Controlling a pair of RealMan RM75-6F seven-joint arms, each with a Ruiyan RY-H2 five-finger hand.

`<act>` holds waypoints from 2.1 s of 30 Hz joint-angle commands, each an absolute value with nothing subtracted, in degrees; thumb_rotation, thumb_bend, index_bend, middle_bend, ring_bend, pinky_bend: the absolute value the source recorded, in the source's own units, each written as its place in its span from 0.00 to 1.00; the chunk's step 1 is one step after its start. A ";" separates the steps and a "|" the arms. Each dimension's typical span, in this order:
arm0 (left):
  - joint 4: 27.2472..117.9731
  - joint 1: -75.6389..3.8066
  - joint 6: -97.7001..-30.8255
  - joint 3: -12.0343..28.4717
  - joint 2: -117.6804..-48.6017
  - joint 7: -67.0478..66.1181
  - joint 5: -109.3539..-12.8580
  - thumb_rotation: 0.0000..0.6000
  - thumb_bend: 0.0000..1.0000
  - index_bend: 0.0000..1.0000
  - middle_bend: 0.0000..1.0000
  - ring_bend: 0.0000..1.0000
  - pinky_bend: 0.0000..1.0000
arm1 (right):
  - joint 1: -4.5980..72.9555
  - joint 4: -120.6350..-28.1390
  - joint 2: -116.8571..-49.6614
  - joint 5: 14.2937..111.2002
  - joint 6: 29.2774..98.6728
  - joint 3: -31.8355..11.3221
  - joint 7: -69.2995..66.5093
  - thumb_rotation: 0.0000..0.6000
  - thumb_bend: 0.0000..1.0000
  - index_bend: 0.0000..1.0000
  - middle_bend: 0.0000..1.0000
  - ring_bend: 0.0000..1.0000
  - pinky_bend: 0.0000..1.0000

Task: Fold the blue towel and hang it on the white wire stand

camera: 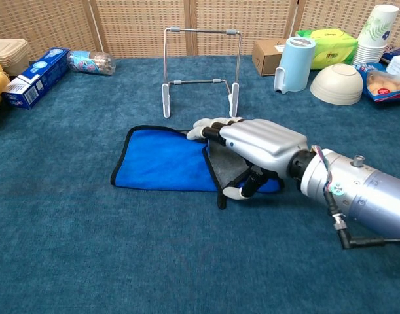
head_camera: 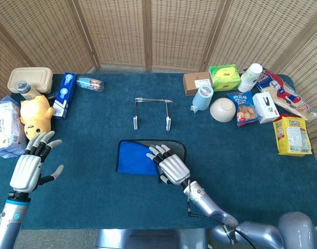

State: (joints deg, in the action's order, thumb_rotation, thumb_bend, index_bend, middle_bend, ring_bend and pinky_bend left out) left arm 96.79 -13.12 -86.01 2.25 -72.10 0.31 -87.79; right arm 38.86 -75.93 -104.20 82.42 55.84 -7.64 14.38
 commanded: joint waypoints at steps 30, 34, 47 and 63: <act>98.09 -11.74 -86.72 2.95 -72.33 -0.56 -88.62 1.00 0.41 0.21 0.08 0.00 0.00 | 40.26 -74.44 -102.37 82.37 55.95 -7.27 14.23 1.00 0.28 0.09 0.03 0.00 0.00; 98.11 -11.53 -86.83 3.00 -72.41 -0.51 -88.65 1.00 0.41 0.21 0.08 0.00 0.00 | 40.72 -73.73 -102.66 81.77 55.75 -7.92 14.23 1.00 0.28 0.09 0.03 0.00 0.00; 98.22 -11.04 -86.83 3.11 -72.33 -0.50 -88.73 1.00 0.41 0.21 0.08 0.00 0.00 | 40.36 -75.57 -100.58 77.07 55.14 -10.13 13.81 1.00 0.28 0.09 0.03 0.00 0.00; 98.68 -10.91 -86.69 3.34 -72.23 -1.14 -89.13 1.00 0.41 0.21 0.07 0.00 0.00 | 40.14 -82.87 -97.89 72.30 53.68 -9.81 17.37 1.00 0.28 0.07 0.02 0.00 0.00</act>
State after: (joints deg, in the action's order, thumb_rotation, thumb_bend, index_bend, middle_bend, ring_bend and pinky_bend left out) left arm 98.67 -10.95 -86.66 3.34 -72.26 -1.13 -89.16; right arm 39.98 -83.16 -97.66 72.53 53.78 -9.65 17.39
